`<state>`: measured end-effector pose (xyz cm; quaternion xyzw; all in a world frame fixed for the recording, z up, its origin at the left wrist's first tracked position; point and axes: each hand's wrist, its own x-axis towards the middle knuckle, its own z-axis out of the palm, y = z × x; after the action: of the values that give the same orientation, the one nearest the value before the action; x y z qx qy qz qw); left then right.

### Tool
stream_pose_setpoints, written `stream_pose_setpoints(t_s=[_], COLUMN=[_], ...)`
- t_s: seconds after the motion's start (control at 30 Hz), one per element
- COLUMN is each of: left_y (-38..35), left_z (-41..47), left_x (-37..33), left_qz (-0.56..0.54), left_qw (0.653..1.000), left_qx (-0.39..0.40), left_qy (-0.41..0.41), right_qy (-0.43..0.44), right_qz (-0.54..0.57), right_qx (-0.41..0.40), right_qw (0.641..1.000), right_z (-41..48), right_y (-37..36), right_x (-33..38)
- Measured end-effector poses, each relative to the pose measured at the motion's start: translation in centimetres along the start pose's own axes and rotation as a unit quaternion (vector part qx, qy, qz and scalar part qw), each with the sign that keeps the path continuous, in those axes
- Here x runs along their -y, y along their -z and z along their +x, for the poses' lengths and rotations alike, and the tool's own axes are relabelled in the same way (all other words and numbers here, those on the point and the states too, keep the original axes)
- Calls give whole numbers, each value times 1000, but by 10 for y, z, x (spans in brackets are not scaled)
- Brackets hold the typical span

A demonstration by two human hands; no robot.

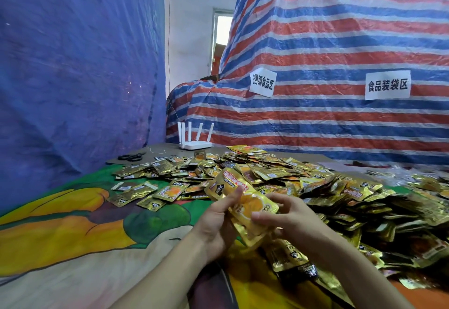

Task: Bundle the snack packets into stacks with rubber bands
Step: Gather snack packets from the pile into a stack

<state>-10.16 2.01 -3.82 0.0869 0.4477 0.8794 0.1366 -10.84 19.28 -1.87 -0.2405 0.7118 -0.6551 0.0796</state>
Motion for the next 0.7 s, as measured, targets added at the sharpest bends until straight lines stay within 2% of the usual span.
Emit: stream_pose_setpoints(t_s=[0.07, 0.17, 0.23, 0.33, 0.43, 0.5, 0.6, 0.7], left_y=[2, 0, -1, 1, 2, 3, 4, 6], left_z=[3, 3, 3, 3, 4, 5, 9, 14], left_x=[1, 3, 4, 5, 4, 5, 8, 9], left_qz=[8, 63, 94, 128, 146, 169, 200, 221], left_qw=[1000, 996, 991, 987, 985, 981, 971, 949], left_qx=[-5, -42, -83, -94, -88, -88, -113, -180], left_qy=[-28, -52, -43, -35, -40, -43, -72, -137], right_qy=[19, 73, 131, 175, 89, 32, -15, -43], right_qz=[7, -27, -120, -260, -413, -471, -533, -549], right_qx=[-48, -180, -270, -341, -390, -396, -375, -360], right_qw=[999, 981, 946, 886, 818, 788, 758, 753], right_z=[-1, -1, -3, -5, -2, -1, -2, -2], right_y=[2, 4, 9, 18, 23, 24, 20, 16], right_x=[2, 2, 2, -2, -8, -10, -10, -9])
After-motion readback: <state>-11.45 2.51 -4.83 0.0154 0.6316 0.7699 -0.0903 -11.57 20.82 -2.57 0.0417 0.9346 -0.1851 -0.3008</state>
